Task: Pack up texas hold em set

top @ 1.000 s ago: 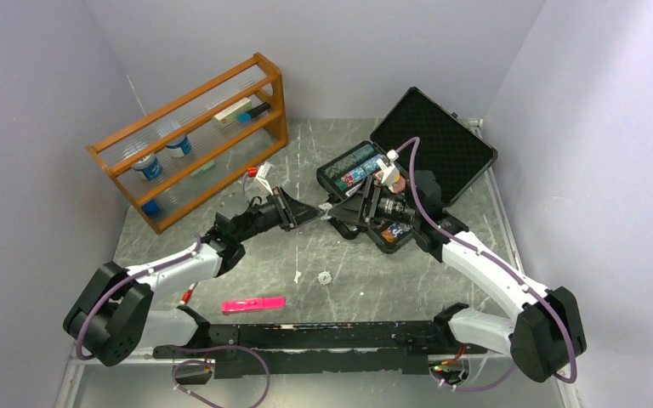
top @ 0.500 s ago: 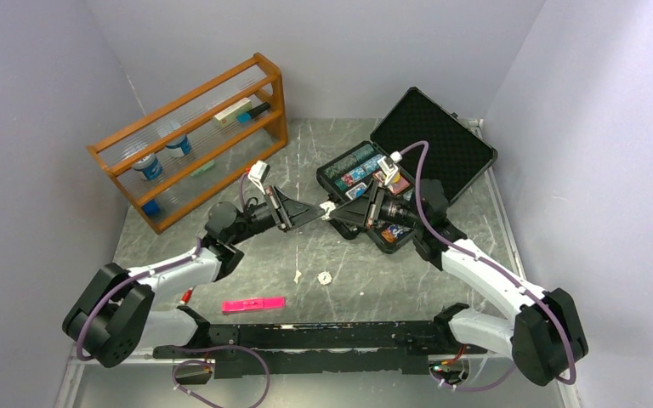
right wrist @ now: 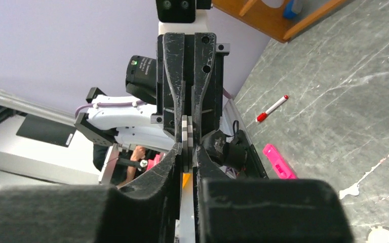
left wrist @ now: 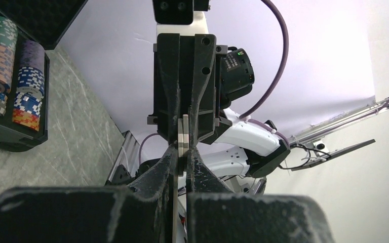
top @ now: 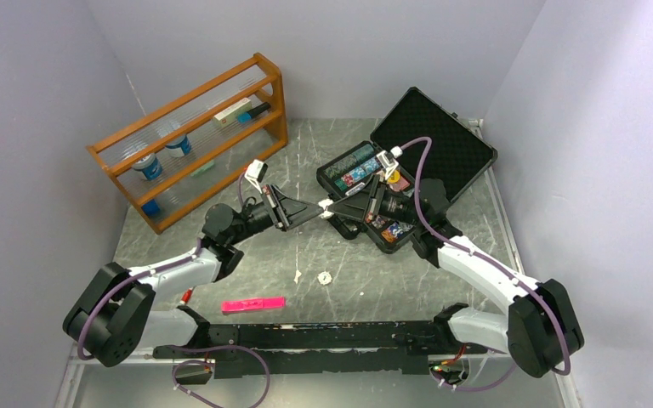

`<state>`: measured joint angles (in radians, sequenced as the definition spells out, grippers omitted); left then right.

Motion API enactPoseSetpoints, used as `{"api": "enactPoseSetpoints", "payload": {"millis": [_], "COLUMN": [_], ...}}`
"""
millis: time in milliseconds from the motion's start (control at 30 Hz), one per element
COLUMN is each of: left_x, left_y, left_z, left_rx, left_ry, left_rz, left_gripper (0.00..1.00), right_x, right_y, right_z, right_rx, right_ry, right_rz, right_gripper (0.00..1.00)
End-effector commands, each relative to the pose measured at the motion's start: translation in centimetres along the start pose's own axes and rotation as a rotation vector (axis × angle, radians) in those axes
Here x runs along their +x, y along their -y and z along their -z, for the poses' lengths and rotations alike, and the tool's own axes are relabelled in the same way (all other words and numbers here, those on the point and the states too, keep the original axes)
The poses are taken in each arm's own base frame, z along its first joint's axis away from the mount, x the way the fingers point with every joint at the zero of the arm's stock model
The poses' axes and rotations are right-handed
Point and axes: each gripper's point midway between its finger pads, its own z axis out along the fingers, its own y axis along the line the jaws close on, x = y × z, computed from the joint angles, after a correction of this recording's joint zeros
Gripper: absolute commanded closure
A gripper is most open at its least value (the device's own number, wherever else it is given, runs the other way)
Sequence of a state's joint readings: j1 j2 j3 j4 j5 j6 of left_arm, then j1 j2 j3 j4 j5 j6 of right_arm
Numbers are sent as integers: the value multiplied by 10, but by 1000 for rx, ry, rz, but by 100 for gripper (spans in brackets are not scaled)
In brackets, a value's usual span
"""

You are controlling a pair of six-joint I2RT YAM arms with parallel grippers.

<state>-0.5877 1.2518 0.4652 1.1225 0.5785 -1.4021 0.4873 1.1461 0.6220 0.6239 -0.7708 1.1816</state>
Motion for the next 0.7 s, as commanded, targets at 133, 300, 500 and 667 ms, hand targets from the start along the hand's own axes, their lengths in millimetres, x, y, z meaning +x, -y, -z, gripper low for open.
{"api": "enactPoseSetpoints", "payload": {"millis": [133, 300, 500, 667], "left_x": [-1, -6, -21, -49], "left_y": [9, -26, -64, -75], "left_z": [2, 12, 41, 70], "left_rx": [14, -183, -481, -756], "left_ry": [4, 58, 105, 124], "left_rz": [-64, -89, -183, -377], "left_gripper": [60, 21, 4, 4], "right_x": [-13, -26, -53, -75], "right_y": [-18, 7, 40, 65], "right_z": [-3, -2, 8, 28], "right_rx": [-20, 162, 398, 612], "right_ry": [11, 22, 79, 132], "right_rz": [127, 221, 360, 460], "right_gripper": [100, 100, 100, 100]}}
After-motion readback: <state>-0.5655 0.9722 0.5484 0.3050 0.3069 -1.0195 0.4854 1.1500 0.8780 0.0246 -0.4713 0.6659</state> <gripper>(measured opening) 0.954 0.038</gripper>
